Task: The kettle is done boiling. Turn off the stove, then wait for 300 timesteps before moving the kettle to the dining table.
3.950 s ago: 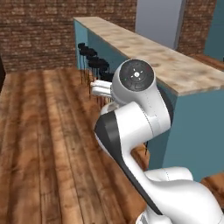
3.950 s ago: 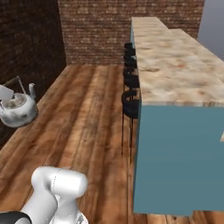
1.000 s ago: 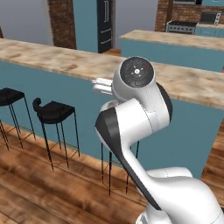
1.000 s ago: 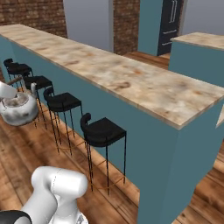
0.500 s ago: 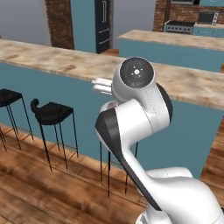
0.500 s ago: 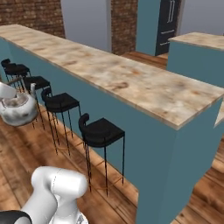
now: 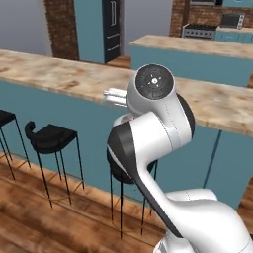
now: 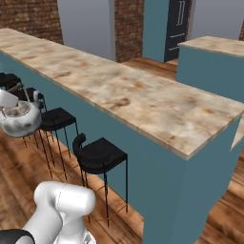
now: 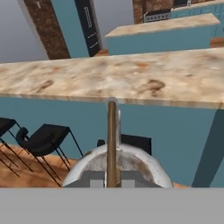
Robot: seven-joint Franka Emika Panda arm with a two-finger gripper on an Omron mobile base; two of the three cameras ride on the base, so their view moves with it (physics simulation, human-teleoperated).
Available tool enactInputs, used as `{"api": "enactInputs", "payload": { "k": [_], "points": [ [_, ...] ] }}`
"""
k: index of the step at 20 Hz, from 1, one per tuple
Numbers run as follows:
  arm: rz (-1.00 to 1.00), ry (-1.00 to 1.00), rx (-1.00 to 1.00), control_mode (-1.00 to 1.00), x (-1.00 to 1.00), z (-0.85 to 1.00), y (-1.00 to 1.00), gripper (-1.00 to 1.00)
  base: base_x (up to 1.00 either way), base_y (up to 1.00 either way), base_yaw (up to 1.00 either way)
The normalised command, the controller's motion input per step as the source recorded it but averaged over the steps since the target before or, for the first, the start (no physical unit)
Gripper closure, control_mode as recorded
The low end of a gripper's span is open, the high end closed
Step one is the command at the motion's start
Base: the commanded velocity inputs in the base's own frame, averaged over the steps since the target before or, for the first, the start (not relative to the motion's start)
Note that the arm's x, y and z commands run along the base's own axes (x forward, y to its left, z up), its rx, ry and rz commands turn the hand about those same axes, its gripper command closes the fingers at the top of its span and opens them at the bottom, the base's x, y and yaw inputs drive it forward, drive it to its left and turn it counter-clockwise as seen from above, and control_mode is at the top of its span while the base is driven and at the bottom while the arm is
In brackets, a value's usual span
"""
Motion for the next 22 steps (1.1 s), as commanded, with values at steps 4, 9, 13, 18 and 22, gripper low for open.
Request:
{"api": "enactInputs", "payload": {
  "k": [4,9,13,18,22],
  "points": [
    [0.00,0.00,0.00,1.00,0.00,0.00,0.00,1.00,0.69,0.00,-0.04],
    [0.00,0.00,0.00,1.00,0.00,0.00,0.00,1.00,0.56,0.00,-0.03],
    [0.00,0.00,0.00,1.00,0.00,0.00,0.00,1.00,0.49,0.00,-0.02],
    [0.00,0.00,0.00,-1.00,0.00,0.00,0.00,1.00,0.13,0.00,0.00],
    [-0.01,0.00,-0.01,-1.00,0.00,0.07,0.00,1.00,0.00,0.00,0.00]
  ]
}}
